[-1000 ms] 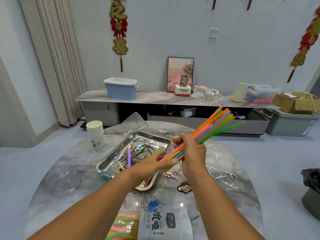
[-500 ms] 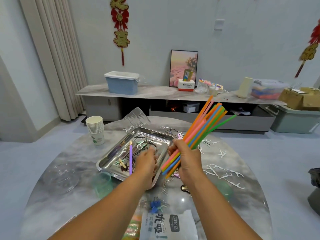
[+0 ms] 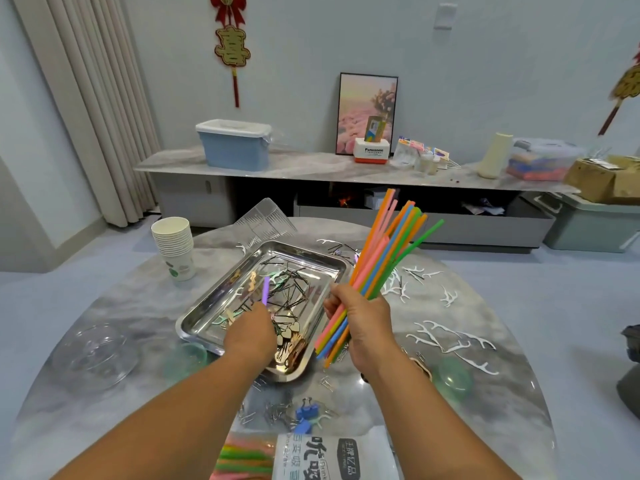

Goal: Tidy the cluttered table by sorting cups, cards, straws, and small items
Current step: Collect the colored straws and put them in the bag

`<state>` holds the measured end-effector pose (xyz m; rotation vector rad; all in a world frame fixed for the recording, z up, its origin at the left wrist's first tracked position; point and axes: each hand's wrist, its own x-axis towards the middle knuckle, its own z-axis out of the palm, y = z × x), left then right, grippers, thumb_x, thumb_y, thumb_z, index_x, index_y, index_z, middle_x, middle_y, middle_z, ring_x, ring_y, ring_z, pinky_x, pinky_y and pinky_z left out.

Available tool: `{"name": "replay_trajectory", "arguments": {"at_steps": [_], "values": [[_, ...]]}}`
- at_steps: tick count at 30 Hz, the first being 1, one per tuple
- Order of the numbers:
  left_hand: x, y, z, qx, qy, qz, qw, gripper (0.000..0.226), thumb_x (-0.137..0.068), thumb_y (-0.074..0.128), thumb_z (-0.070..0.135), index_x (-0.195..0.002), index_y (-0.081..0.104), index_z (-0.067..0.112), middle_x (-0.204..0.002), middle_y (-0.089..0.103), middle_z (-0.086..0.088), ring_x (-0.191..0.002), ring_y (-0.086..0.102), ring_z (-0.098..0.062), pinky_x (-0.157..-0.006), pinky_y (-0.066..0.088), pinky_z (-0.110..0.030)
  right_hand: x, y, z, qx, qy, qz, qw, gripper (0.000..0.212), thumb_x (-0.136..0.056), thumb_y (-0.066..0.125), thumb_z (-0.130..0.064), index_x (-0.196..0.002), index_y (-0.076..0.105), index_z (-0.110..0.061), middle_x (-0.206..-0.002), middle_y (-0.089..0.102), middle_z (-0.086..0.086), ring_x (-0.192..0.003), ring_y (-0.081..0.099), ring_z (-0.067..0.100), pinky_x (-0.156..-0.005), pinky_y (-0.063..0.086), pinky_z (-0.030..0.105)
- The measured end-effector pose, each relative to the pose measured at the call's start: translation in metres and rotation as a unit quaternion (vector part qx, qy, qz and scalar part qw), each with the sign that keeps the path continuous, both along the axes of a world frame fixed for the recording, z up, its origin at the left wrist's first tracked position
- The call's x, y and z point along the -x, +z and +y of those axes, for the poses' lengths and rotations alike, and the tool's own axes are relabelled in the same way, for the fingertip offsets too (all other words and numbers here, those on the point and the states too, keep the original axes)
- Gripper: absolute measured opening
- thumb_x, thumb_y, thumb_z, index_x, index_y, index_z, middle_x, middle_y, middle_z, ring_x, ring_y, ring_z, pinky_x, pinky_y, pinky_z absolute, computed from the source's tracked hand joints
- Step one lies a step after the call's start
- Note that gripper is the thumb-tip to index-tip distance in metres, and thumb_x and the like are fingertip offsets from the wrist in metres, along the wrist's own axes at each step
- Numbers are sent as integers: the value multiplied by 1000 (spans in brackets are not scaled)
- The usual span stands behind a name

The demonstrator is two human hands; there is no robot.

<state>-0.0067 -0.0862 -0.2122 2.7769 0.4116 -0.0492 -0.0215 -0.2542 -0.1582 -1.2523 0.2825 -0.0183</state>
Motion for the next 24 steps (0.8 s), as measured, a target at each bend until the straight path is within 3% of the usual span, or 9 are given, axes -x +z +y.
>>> {"name": "replay_trajectory", "arguments": {"at_steps": [3, 7, 10, 12, 15, 17, 21, 24], "values": [[-3, -1, -7, 71, 36, 9, 997, 20, -98, 57, 11, -114, 45, 8, -82, 53, -2, -64, 53, -12, -46, 34, -23, 0, -4, -1, 15, 3, 5, 1000, 6, -85, 69, -4, -89, 64, -7, -63, 66, 7, -64, 68, 20, -64, 60, 34], [-6, 13, -7, 169, 48, 15, 984, 13, -97, 62, 14, -103, 56, 5, -80, 56, -2, -62, 56, -12, -46, 39, -20, -1, -7, 0, 39, 13, 18, 999, 12, -82, 68, -4, -94, 64, -4, -63, 67, 6, -66, 67, 21, -71, 62, 38], [3, 26, -15, 270, -35, -17, 962, 9, -96, 64, 15, -100, 66, 7, -88, 65, -8, -66, 60, -16, -54, 51, -26, 2, -3, 2, 49, 26, 32, 998, 29, -74, 71, -10, -100, 66, 3, -71, 70, 13, -69, 70, 26, -74, 64, 46], [14, 33, -24, 298, -119, -28, 947, 8, -96, 64, 15, -100, 71, 14, -84, 69, -7, -63, 58, -14, -53, 48, -25, 5, 1, 2, 51, 19, 35, 998, 36, -72, 75, -17, -102, 67, 0, -83, 72, 22, -76, 74, 34, -78, 61, 53], [30, 41, -37, 285, -213, -45, 934, 12, -96, 63, 15, -92, 74, 20, -69, 65, 8, -56, 53, -3, -54, 40, -19, 10, 7, -2, 54, -16, 34, 998, 36, -70, 75, -18, -101, 66, -1, -80, 72, 24, -68, 71, 35, -71, 61, 51], [42, 47, -44, 308, -240, -54, 919, 17, -95, 65, 14, -89, 74, 27, -69, 68, 12, -60, 57, 2, -58, 41, -17, 16, 10, -7, 56, -43, 32, 997, 29, -72, 73, -10, -98, 65, -1, -75, 72, 20, -63, 70, 33, -68, 62, 47], [64, 57, -60, 307, -248, -89, 915, 17, -101, 59, 27, -110, 73, 24, -92, 74, 3, -82, 67, -9, -73, 54, -28, 26, 19, -24, 49, -74, 13, 996, 20, -76, 68, 2, -94, 62, -6, -74, 73, 17, -64, 71, 27, -69, 62, 47], [94, 46, -68, 287, -226, -116, 924, 45, -95, 56, 58, -131, 52, 32, -106, 63, 9, -95, 62, -6, -85, 55, -36, 28, 26, -44, 65, -112, -17, 991, 23, -75, 67, -1, -94, 59, -11, -70, 71, 12, -62, 70, 25, -73, 61, 47]]}}
